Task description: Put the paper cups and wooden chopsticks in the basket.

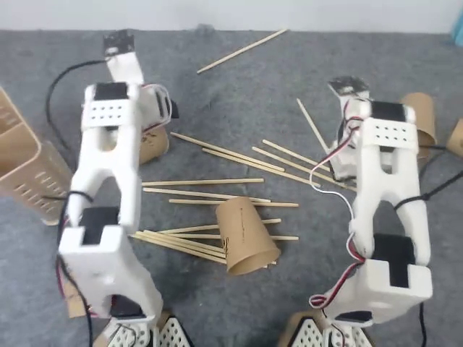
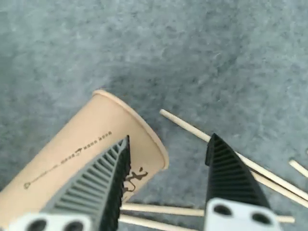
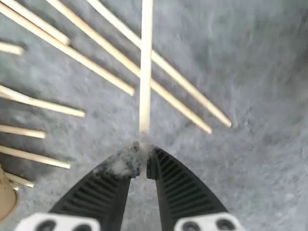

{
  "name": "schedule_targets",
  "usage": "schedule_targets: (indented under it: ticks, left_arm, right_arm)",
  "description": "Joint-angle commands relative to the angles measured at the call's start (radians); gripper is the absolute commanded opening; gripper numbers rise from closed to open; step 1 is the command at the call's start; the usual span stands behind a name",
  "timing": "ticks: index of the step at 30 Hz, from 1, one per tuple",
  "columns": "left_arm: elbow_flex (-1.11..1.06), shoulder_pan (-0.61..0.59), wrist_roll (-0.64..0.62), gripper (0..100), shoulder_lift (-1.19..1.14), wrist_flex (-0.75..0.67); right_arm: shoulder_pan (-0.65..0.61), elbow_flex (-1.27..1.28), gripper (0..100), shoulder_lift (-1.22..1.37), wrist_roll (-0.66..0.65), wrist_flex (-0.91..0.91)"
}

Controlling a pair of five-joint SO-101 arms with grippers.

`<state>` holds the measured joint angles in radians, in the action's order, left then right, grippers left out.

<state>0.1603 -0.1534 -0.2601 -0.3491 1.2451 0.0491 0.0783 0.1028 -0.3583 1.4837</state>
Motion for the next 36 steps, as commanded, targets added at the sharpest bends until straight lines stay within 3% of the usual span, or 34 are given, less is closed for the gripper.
schedule_targets:
  ticks: [1,10,14,18,27,36]
  left_arm:
    - [0.329,0.025,-0.011,25,-0.127,0.106]
    - [1.046,0.035,-0.011,25,-0.451,0.473]
    - [1.296,0.091,-0.011,25,-0.551,0.506]
    - [1.356,0.152,-0.014,25,-0.624,0.451]
    - [1.354,0.161,-0.098,25,-0.784,0.094]
    - [1.354,0.153,-0.031,25,-1.039,-0.569]
  right_arm:
    - [0.024,0.071,0.7,-0.07,0.011,-0.024]
    - [0.016,0.416,0.8,-0.2,0.014,-0.162]
    - [0.022,0.563,0.8,-0.225,0.014,-0.294]
    - [0.025,0.632,0.8,-0.223,0.034,-0.406]
    - [0.021,0.637,9.6,-0.219,0.04,-0.383]
    - [0.021,0.638,9.4,-0.219,0.034,-0.364]
